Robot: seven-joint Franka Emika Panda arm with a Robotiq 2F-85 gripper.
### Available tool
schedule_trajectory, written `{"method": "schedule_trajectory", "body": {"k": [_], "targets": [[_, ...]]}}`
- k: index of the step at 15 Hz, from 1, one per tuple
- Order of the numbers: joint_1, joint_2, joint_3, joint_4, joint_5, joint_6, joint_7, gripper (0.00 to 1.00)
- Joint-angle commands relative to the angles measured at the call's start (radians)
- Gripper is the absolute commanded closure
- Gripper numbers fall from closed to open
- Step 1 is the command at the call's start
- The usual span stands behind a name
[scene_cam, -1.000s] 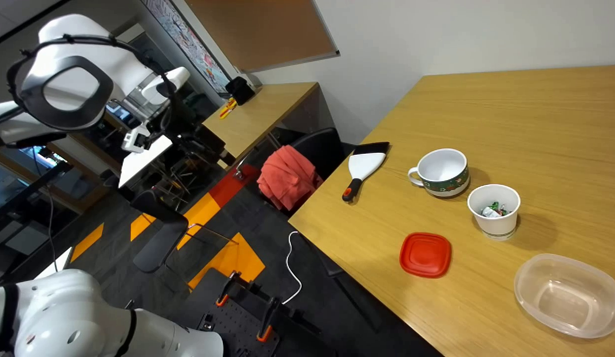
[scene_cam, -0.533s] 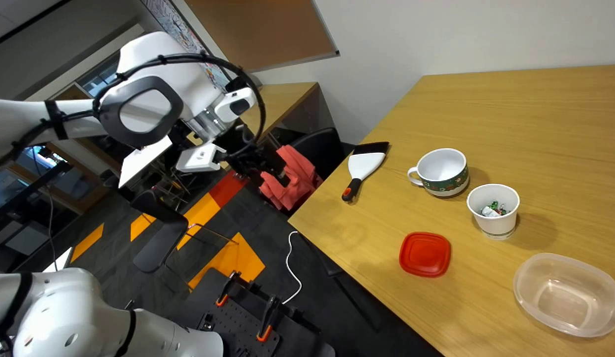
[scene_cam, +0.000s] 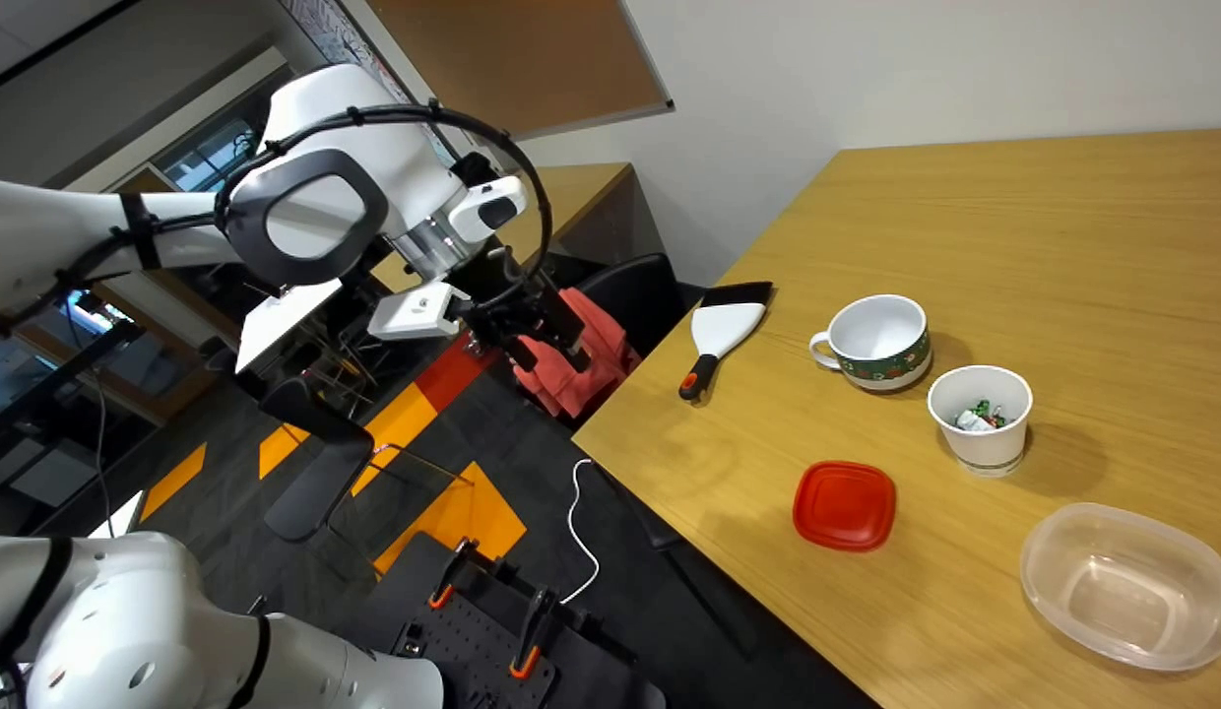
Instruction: Put the red lid on the lunchbox, move the cup to the left, and then move the mug to the right
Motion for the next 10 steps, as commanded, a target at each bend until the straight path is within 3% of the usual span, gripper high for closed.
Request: {"method": "schedule_trajectory", "body": {"k": [1,10], "targets": [[-0.033,0.061,-0.004,0.008,0.042,0.071,0.020,0.00],[-0.110,0.410,-0.018,0.060,0.081,0.349,-0.034,0.00]]}}
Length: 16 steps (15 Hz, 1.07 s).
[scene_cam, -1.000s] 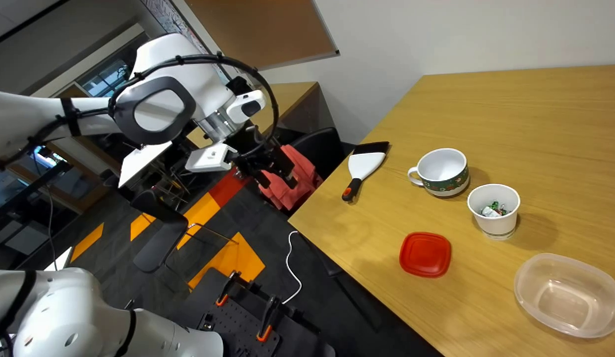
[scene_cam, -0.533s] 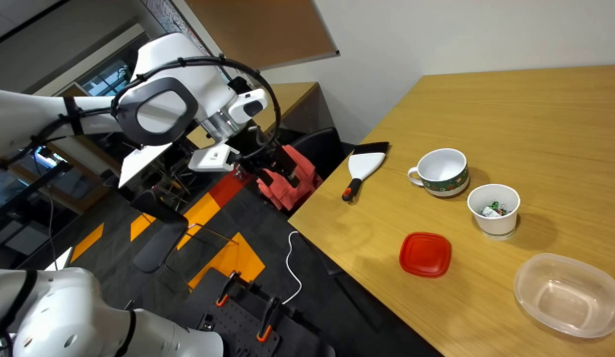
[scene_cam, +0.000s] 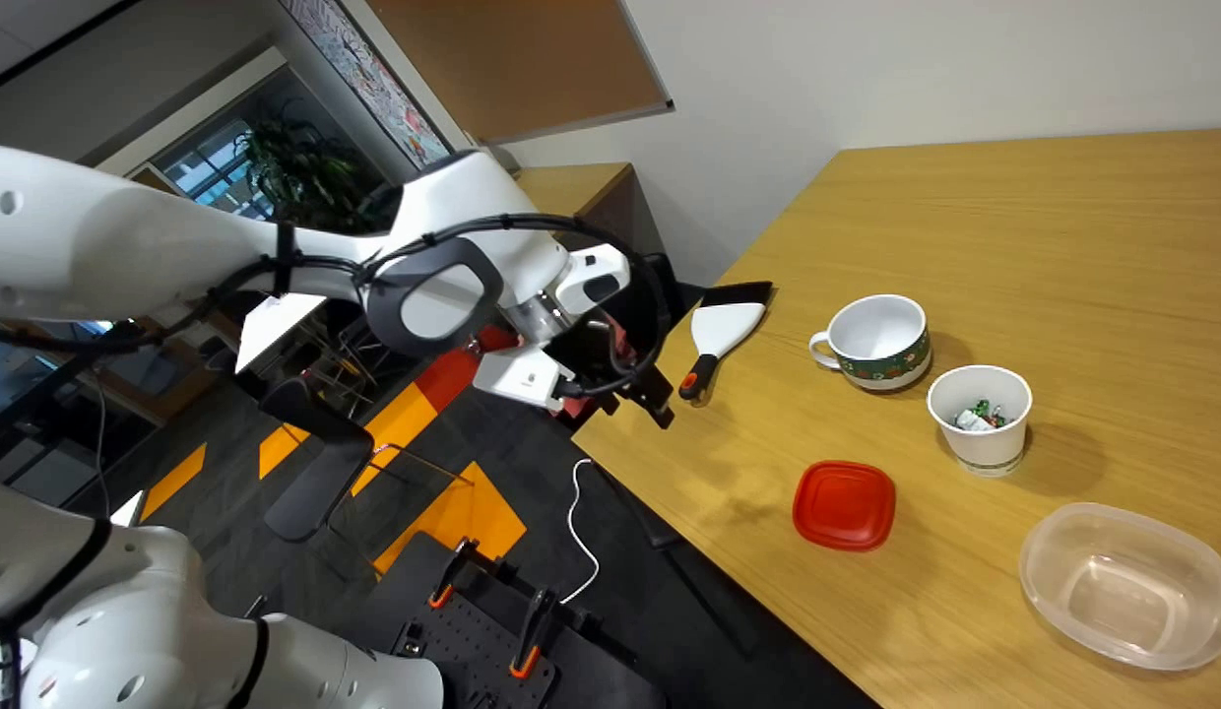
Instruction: Put the red lid on the lunchbox, move the cup to the left, and then move the mug to the right
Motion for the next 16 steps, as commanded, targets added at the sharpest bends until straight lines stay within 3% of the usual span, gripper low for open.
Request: {"method": "schedule_trajectory", "body": {"k": [1,4,5,11,16], "targets": [[-0.050,0.161,0.015,0.071,0.018,0.086,-0.039,0.00],[-0.090,0.264,0.028,0.147,0.010,0.104,-0.042,0.00],[-0.081,0.197,0.029,0.080,-0.012,0.097,-0.008,0.00],[-0.089,0.228,0.037,0.102,-0.026,0.108,-0.012,0.00],[-0.143,0.305,0.074,0.164,0.027,0.162,-0.095,0.00]]}}
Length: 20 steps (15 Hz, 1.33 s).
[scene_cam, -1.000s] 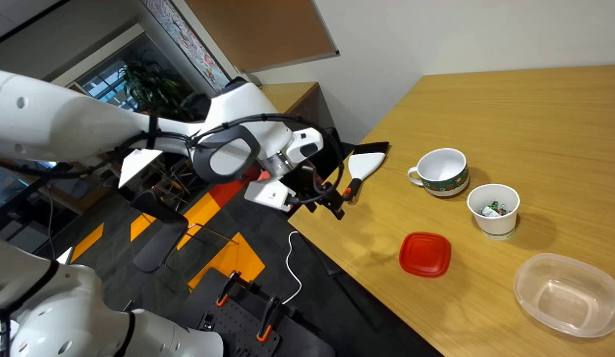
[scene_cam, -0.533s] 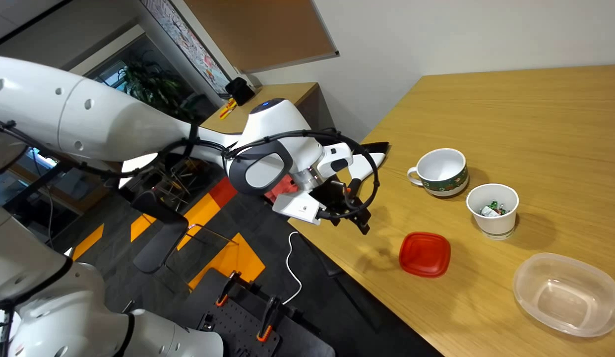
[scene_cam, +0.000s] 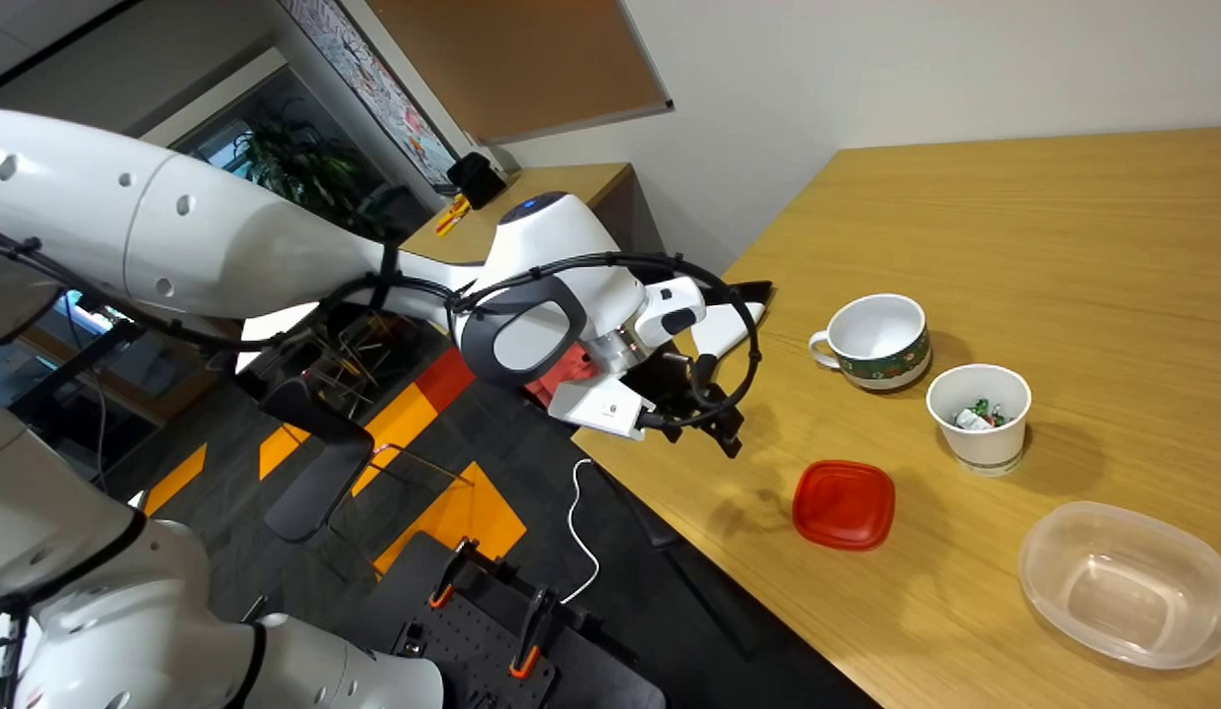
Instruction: Put the red lid on the lunchbox, move the cup to the left, and then move the mug to the right
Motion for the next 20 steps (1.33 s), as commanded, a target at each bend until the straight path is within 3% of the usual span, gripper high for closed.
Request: {"method": "schedule_trajectory", "body": {"k": [1,5,13,18,20], "targets": [[-0.064,0.072,0.052,0.062,0.047,0.040,-0.093,0.00],[-0.121,0.154,0.095,0.125,0.052,0.059,-0.191,0.00],[-0.174,0.320,0.127,0.231,0.035,0.099,-0.180,0.00],[-0.171,0.322,0.120,0.225,0.020,0.075,-0.149,0.00],[-0.190,0.322,0.143,0.207,0.026,0.137,-0.185,0.00]]}}
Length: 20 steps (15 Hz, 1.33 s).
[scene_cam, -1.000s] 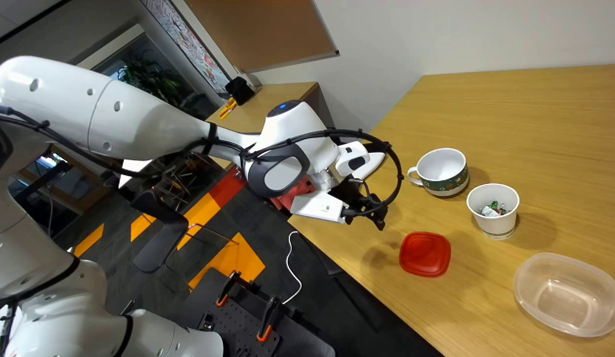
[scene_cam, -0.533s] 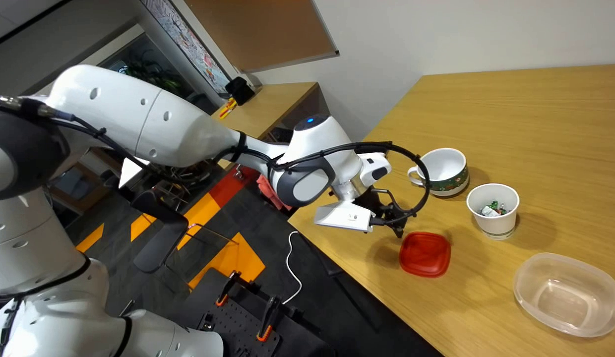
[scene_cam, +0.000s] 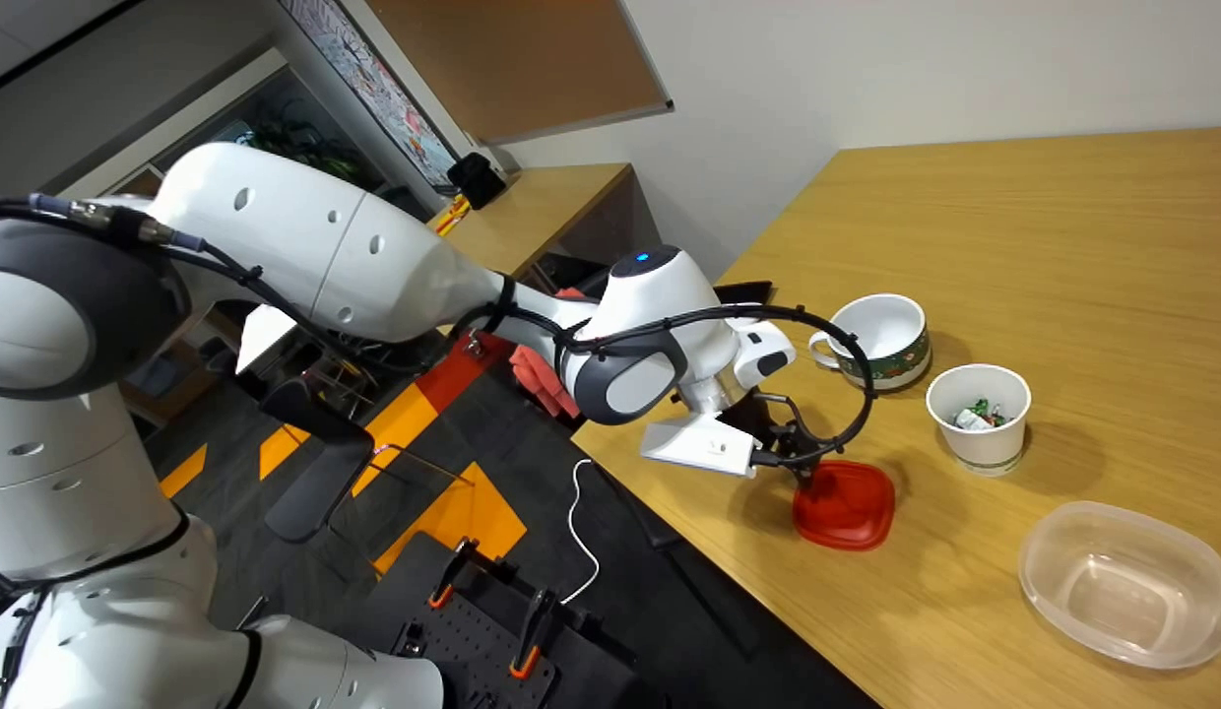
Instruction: Put the red lid on the lunchbox, move the cup to the left, and then move the mug to the right
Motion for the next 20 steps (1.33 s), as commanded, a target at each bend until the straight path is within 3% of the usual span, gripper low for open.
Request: {"method": "schedule_trajectory", "body": {"k": [1,7,20], "targets": [[-0.038,0.003,0.045,-0.021,-0.003,0.081,-0.033,0.00],[-0.080,0.057,0.120,-0.026,-0.005,0.212,-0.041,0.00],[-0.085,0.056,0.104,-0.081,-0.015,0.246,0.008,0.00]]}}
